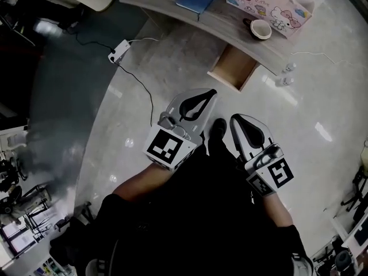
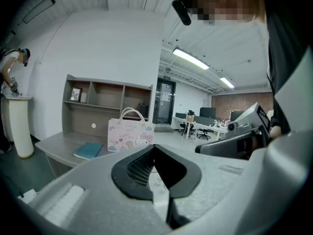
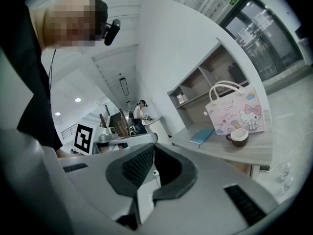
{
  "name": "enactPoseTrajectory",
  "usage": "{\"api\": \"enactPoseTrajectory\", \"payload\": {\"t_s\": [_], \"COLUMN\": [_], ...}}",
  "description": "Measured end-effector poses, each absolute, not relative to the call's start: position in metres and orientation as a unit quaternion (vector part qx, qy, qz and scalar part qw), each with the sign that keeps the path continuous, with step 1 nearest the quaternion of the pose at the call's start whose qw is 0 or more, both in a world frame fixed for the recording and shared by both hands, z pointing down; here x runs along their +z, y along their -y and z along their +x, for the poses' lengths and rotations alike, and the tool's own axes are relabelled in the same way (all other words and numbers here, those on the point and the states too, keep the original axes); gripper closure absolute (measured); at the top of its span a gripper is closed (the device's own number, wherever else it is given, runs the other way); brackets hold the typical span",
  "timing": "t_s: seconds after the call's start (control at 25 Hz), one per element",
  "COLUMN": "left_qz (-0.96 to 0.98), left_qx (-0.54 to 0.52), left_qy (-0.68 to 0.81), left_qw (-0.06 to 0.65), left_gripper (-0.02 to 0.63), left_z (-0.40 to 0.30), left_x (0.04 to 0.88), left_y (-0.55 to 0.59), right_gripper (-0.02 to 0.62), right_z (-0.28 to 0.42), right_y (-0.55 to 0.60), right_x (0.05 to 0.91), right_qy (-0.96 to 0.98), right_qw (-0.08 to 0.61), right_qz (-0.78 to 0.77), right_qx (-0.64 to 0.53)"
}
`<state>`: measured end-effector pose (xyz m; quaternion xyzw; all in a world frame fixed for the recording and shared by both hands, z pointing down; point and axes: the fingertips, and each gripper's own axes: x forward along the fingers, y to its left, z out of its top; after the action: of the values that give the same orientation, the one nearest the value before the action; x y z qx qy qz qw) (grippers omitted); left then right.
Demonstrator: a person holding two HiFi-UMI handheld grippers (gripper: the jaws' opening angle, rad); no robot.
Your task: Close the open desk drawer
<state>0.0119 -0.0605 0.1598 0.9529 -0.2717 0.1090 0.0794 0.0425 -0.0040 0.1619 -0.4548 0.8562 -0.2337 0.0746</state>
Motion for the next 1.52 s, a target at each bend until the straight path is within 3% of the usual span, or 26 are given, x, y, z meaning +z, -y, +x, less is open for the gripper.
{"api": "enactPoseTrajectory", "payload": {"t_s": [0.4, 0.6, 1.52], "left_qz": [0.950, 0.957, 0.964], "left_qx": [0.141, 0.147, 0.188], "left_qy": [0.251, 0.224, 0.158], "left_qw": [0.120, 0.109, 0.103], "left_gripper": [0.600, 0.600, 0.600], "left_z": [0.017, 0.021, 0.032], "left_x": [0.230, 0.270, 0.554], "left_y": [0.114, 0.134, 0.160], "right_gripper": [0.578, 0.578, 0.578], "right_z": [0.045, 0.040, 0.034], "right_y": [0.066, 0.086, 0.123], "right_x": [0.234, 0.277, 0.550], "right_qy": [-0.839, -0.827, -0.802], "right_qw": [0.052, 0.045, 0.010], "right_qz": [-0.481, -0.500, -0.515], "right_qx": [-0.249, -0.252, -0.304]}}
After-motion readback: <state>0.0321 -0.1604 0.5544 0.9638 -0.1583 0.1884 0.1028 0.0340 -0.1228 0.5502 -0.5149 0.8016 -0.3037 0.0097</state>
